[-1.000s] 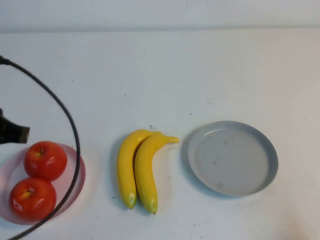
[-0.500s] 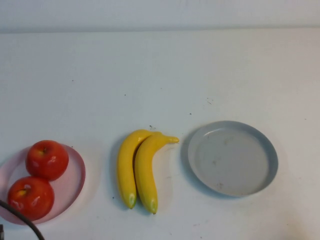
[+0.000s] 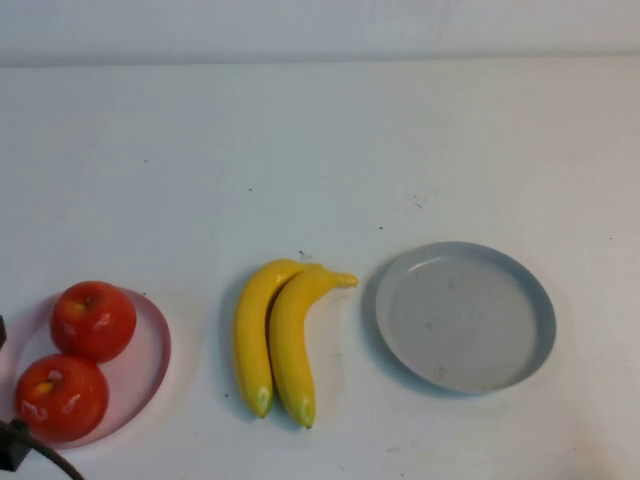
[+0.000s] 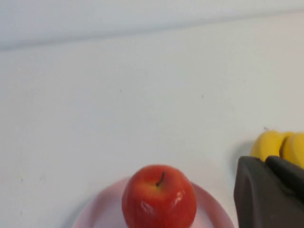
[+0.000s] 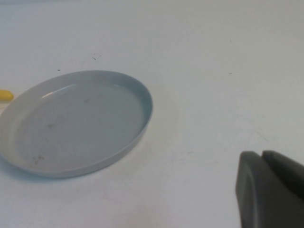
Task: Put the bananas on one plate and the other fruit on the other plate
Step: Put another type of fruit in the right plate
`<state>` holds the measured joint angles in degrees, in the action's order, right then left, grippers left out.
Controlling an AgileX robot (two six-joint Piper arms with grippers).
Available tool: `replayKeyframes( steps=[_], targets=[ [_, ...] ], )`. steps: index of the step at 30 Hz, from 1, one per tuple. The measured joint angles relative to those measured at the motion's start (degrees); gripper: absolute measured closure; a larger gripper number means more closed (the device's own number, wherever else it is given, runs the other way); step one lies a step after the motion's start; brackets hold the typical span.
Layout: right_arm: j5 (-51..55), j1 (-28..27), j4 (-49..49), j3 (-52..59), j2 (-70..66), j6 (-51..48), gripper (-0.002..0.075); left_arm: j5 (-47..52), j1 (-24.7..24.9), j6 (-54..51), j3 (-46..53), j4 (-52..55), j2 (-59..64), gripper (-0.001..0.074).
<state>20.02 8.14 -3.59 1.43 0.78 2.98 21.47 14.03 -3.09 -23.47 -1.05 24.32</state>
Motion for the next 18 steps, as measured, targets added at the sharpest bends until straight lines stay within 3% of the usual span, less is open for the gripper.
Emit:
replayKeyframes(
  steps=[6,12,18],
  targets=[
    [0.00,0.00,0.00,0.00,0.00,0.00,0.0743,-16.88,0.00,-1.54,12.73,-0.19,-8.61,0.0734],
    [0.00,0.00,0.00,0.00,0.00,0.00,0.0743,-17.26,-4.17,-2.09,19.81,-0.32,-22.93,0.0734],
    [0.00,0.00,0.00,0.00,0.00,0.00,0.0743,-17.26,-9.07,-1.52,23.75,-0.32,-24.84,0.0734]
  ],
)
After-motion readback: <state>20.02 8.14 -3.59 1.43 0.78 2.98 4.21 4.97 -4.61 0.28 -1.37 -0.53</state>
